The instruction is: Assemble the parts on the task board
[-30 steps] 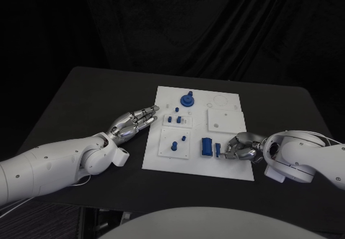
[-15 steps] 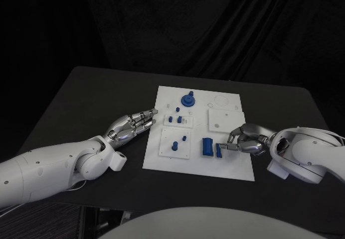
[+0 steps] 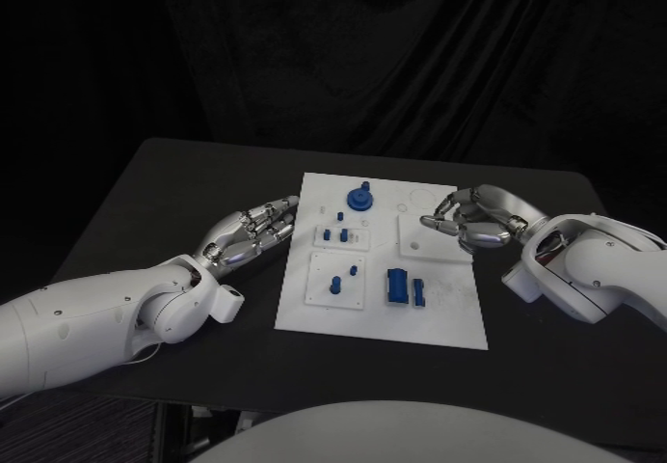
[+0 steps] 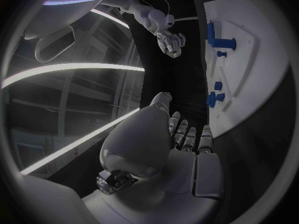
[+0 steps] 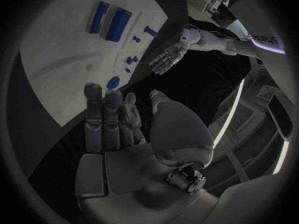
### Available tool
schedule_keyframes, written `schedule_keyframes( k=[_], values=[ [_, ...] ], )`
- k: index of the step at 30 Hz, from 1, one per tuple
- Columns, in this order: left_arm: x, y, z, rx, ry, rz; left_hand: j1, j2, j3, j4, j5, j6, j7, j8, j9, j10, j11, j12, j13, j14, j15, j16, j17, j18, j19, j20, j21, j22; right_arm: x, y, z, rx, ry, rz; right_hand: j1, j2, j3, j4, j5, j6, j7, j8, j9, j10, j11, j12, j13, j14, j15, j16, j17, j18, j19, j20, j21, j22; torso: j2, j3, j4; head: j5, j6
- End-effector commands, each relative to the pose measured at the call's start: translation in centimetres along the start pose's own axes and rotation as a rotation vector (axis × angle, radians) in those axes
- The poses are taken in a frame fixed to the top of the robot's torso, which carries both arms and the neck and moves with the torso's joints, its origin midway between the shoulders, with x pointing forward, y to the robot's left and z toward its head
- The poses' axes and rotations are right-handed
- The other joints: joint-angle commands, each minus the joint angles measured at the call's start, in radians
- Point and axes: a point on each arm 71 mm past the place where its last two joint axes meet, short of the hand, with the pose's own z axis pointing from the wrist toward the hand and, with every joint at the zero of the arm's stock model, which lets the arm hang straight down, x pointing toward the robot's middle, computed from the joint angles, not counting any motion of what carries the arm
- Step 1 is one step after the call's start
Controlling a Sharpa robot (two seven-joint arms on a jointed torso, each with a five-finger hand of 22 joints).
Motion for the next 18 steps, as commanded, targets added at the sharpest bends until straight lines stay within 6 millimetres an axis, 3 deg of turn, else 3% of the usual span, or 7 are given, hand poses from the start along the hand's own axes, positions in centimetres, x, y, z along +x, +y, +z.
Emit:
schedule_keyframes(
  k=[1,4,5,6,10,14,18],
  values=[
    [-0.1,-1.5,0.6,0.168,-0.045,0.067,-0.02,0.005,-0.012,0.051,-0.024,-0.079,-0.031,-0.009,-0.008,-0.011,-0.011,-0.019,-0.003,0.0,-0.007,-0.004,-0.001,-0.003,-0.002,-0.017,-0.007,-0.004,-1.2,0.3,0.2,-0.13,-0.126,0.134,-0.024,0.034,-0.011,-0.01,0.002,-0.137,0.071,-0.112,-0.11,-0.574,0.099,-0.329,-0.265,-0.333,0.112,-0.226,-0.177,-0.012,-0.248,0.066,-0.305,-0.115,-0.026,0.007,-0.0019,0.001,0.0],
    [0.1,-1.7,1.0,0.182,-0.042,0.071,-0.03,0.011,-0.018,0.057,-0.037,-0.083,-0.055,-0.008,-0.008,-0.015,-0.006,-0.024,-0.004,0.0,-0.005,-0.004,-0.001,-0.005,-0.002,-0.017,-0.007,-0.005,-1.3,-0.2,0.2,-0.175,-0.151,0.192,-0.011,0.026,-0.067,0.009,-0.002,-0.322,0.049,-0.19,-0.194,-0.871,0.242,-0.531,-0.389,-0.646,0.247,-0.439,-0.294,-0.071,-0.442,0.152,-0.536,-0.281,-0.045,0.0087,-0.006,0.004,0.0],
    [0.2,-1.7,1.2,0.184,-0.039,0.07,-0.03,0.011,-0.018,0.057,-0.037,-0.081,-0.055,-0.008,-0.008,-0.016,-0.006,-0.026,-0.004,0.0,-0.004,-0.004,-0.001,-0.005,-0.002,-0.016,-0.007,-0.005,-1.3,-0.5,0.3,-0.19,-0.162,0.211,-0.007,0.026,-0.079,0.009,-0.002,-0.35,0.049,-0.193,-0.209,-0.915,0.251,-0.552,-0.411,-0.683,0.257,-0.469,-0.319,-0.072,-0.453,0.162,-0.57,-0.317,-0.051,0.0095,-0.0073,0.005,0.0],
    [0.2,-1.7,1.3,0.186,-0.037,0.069,-0.031,0.011,-0.018,0.057,-0.037,-0.079,-0.055,-0.008,-0.007,-0.016,-0.006,-0.026,-0.004,0.0,-0.004,-0.004,-0.001,-0.005,-0.002,-0.016,-0.007,-0.005,-1.3,-0.7,0.3,-0.203,-0.171,0.227,-0.001,0.035,-0.121,0.007,-0.003,-0.372,0.034,-0.161,-0.245,-0.967,0.254,-0.553,-0.461,-0.706,0.255,-0.499,-0.373,-0.054,-0.422,0.183,-0.63,-0.407,-0.058,0.0106,-0.0091,0.006,0.0],
    [0.3,-1.6,1.6,0.187,-0.029,0.065,-0.031,0.016,-0.019,0.056,-0.04,-0.067,-0.04,-0.006,-0.006,-0.02,-0.001,-0.029,-0.004,0.0,0.004,-0.004,-0.001,-0.006,-0.003,-0.008,-0.007,-0.006,-1.2,-1.3,0.4,-0.228,-0.186,0.264,-0.005,0.064,-0.192,0.011,0.0,-0.422,0.039,-0.088,-0.3,-0.979,0.247,-0.491,-0.524,-0.681,0.25,-0.463,-0.416,-0.022,-0.346,0.197,-0.67,-0.501,-0.07,0.0128,-0.0126,0.004,0.0],
    [0.2,-1.5,1.9,0.187,-0.027,0.067,-0.028,0.018,-0.018,0.055,-0.04,-0.061,-0.032,-0.005,-0.005,-0.021,0.001,-0.03,-0.005,0.0,0.009,-0.004,-0.001,-0.005,-0.003,-0.002,-0.007,-0.006,-0.8,-1.7,0.6,-0.243,-0.181,0.285,0.006,0.073,-0.216,0.011,0.001,-0.434,0.05,-0.057,-0.324,-0.989,0.25,-0.467,-0.549,-0.683,0.251,-0.453,-0.432,-0.02,-0.333,0.201,-0.682,-0.528,-0.085,0.0182,-0.0246,0.016,0.0],
    [0.1,-1.2,2.3,0.188,-0.026,0.071,-0.027,0.019,-0.018,0.055,-0.04,-0.063,-0.031,-0.005,-0.005,-0.022,0.001,-0.032,-0.005,0.0,0.009,-0.004,-0.001,-0.005,-0.003,-0.001,-0.007,-0.006,-0.3,-2.0,0.6,-0.263,-0.174,0.304,0.012,0.095,-0.236,0.012,0.002,-0.445,0.048,-0.025,-0.353,-0.999,0.25,-0.444,-0.578,-0.702,0.254,-0.454,-0.455,-0.02,-0.341,0.202,-0.691,-0.561,-0.096,0.0231,-0.0264,0.016,0.0]
  ],
)
